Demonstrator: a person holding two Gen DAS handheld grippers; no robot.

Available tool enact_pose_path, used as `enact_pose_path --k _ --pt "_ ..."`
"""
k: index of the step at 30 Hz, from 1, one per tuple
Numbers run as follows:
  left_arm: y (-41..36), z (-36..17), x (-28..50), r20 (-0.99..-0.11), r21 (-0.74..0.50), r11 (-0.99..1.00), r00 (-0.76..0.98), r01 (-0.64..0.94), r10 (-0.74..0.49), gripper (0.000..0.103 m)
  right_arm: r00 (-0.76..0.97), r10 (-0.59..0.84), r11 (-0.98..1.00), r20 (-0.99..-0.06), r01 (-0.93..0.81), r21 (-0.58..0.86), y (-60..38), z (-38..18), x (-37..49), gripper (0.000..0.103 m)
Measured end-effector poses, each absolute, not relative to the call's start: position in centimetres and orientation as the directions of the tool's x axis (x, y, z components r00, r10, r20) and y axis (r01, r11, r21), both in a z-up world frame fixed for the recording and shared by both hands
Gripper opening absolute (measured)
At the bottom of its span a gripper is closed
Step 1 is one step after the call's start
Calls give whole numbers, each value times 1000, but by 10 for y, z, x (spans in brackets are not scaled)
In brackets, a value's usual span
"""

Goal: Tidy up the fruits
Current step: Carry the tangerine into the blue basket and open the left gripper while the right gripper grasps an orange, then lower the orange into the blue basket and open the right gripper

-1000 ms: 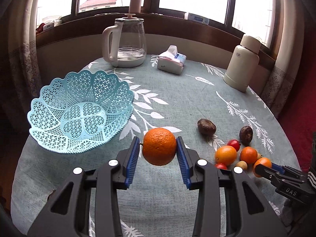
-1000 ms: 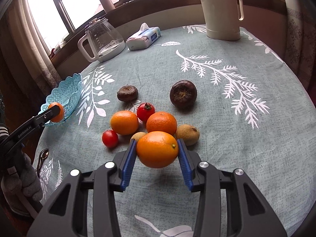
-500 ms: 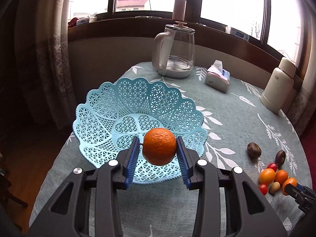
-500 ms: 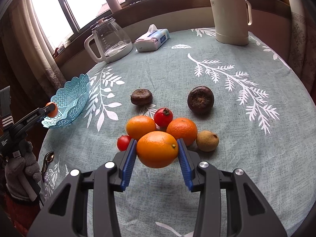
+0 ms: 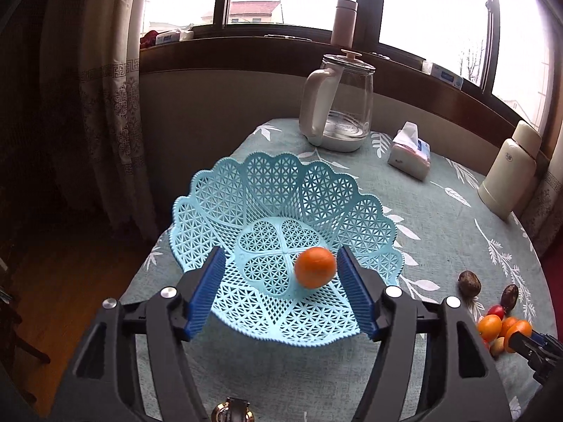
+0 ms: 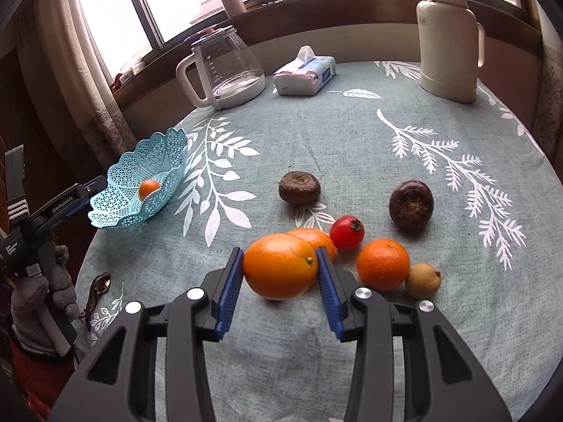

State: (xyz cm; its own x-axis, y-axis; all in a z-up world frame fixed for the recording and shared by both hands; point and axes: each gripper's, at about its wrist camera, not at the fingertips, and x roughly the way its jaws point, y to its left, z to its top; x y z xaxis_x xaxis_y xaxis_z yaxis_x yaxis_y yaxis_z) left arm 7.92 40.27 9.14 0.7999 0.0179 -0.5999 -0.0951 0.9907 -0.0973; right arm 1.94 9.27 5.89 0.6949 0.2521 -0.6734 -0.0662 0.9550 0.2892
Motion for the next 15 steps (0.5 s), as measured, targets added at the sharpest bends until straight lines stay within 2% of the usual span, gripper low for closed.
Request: enact_pose_path --k 6,8,15 --pt "422 104 73 -581 -96 984 811 -148 65 72 700 298 950 -649 -154 270 130 77 35 42" --pt "426 108 70 -575 -91 983 815 -157 77 78 699 318 945 -640 -185 269 145 84 41 42" --pt "433 122 61 -548 -91 982 831 -166 90 86 688 379 925 -619 -282 253 199 98 61 42"
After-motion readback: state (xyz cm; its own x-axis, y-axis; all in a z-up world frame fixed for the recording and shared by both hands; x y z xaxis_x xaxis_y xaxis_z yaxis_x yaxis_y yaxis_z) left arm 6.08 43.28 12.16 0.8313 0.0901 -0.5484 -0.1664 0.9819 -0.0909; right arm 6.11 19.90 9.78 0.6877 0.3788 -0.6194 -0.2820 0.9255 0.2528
